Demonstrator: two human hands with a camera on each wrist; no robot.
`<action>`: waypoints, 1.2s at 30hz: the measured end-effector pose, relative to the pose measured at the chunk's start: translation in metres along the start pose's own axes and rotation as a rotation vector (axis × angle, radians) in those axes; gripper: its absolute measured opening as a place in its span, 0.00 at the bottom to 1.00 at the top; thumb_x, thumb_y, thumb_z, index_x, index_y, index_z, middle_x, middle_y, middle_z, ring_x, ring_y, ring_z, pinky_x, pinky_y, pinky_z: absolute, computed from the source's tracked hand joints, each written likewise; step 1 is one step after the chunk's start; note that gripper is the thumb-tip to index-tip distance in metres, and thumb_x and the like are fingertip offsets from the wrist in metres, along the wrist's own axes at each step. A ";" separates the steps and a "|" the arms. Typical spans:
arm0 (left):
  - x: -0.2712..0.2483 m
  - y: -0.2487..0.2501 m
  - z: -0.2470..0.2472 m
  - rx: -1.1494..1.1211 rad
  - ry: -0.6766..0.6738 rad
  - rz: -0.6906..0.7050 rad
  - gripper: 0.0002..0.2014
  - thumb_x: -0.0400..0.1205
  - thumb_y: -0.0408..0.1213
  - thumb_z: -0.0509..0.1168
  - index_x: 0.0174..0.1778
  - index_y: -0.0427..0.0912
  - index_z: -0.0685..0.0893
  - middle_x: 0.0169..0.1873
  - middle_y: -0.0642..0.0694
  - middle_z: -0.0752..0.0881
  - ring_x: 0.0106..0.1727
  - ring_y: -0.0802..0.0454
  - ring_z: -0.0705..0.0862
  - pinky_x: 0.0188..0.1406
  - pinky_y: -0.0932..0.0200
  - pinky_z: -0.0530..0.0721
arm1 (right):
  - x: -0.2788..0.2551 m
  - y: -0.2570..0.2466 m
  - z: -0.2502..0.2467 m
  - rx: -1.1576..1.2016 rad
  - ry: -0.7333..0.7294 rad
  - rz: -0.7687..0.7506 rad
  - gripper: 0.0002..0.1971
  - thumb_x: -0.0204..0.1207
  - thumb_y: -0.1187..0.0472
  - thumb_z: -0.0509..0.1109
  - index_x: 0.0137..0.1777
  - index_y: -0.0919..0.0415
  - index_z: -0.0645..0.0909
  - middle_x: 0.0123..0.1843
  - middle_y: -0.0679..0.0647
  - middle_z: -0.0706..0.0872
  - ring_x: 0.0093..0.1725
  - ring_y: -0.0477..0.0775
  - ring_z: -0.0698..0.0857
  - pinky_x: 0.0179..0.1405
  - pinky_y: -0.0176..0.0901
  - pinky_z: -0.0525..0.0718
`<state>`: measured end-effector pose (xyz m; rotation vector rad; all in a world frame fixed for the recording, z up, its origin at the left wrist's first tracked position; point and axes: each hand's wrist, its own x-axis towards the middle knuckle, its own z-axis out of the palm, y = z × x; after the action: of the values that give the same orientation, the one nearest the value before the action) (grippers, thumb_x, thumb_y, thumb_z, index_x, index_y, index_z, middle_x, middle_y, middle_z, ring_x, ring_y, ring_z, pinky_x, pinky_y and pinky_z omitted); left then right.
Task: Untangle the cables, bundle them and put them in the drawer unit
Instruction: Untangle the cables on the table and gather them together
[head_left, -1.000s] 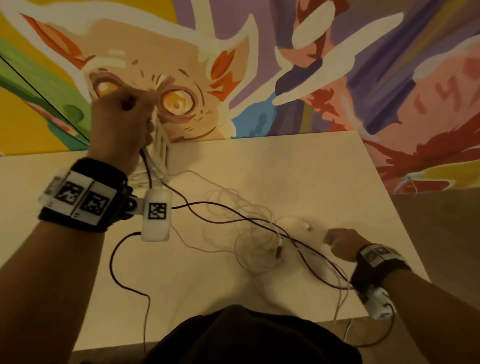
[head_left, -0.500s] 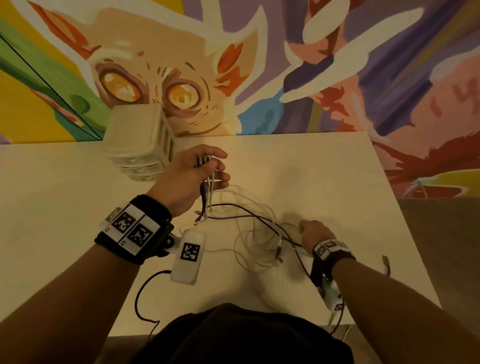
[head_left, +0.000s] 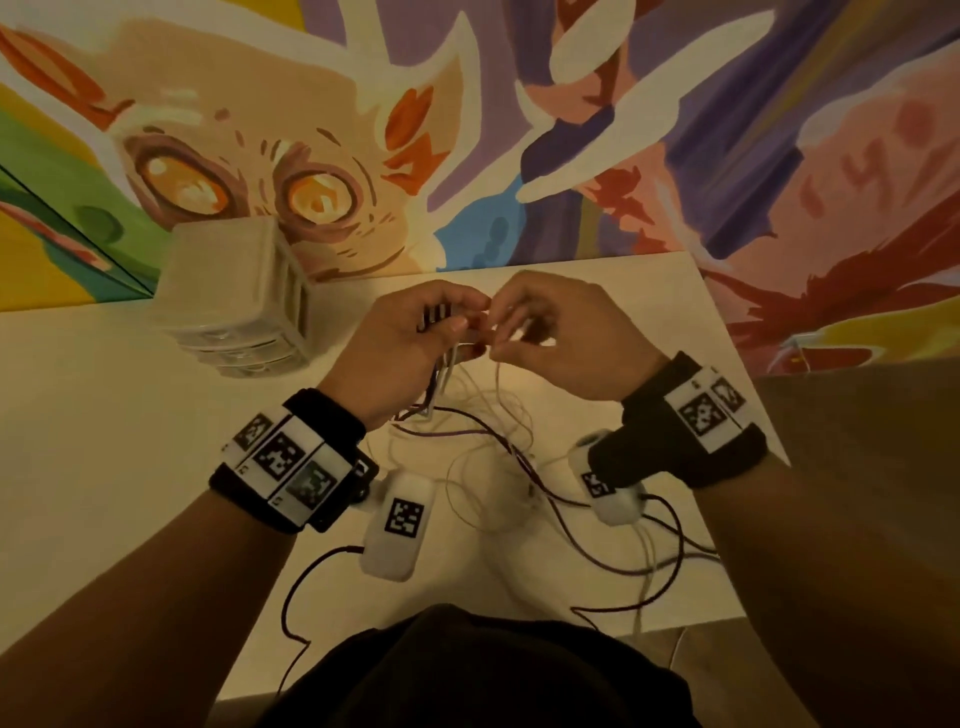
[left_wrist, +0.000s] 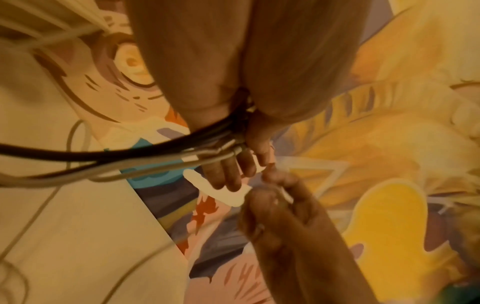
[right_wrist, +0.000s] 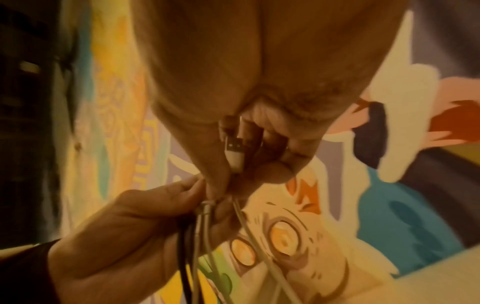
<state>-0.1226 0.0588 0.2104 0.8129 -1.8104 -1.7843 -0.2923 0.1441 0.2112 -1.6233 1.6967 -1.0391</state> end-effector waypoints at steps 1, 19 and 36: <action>0.000 0.001 0.003 0.013 0.002 0.009 0.13 0.85 0.22 0.56 0.54 0.38 0.85 0.51 0.33 0.87 0.54 0.41 0.89 0.57 0.47 0.88 | 0.004 -0.006 0.003 0.012 0.032 -0.025 0.11 0.68 0.66 0.78 0.48 0.59 0.81 0.39 0.48 0.90 0.41 0.43 0.88 0.45 0.45 0.87; -0.009 0.000 0.000 0.218 -0.179 -0.051 0.21 0.86 0.25 0.56 0.70 0.52 0.79 0.43 0.43 0.81 0.42 0.47 0.86 0.50 0.51 0.90 | -0.005 0.006 0.029 -0.149 0.277 0.106 0.35 0.56 0.46 0.84 0.63 0.46 0.73 0.32 0.48 0.81 0.31 0.44 0.81 0.35 0.38 0.79; 0.006 0.024 -0.006 -0.324 0.033 0.057 0.12 0.86 0.23 0.55 0.57 0.38 0.80 0.40 0.42 0.82 0.42 0.47 0.86 0.48 0.52 0.86 | -0.081 0.142 0.123 0.009 -0.199 0.907 0.37 0.58 0.38 0.81 0.64 0.52 0.74 0.55 0.49 0.82 0.53 0.51 0.81 0.49 0.41 0.76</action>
<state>-0.1246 0.0503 0.2339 0.6513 -1.4545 -1.9454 -0.2596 0.2007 0.0175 -0.7327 1.9539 -0.4080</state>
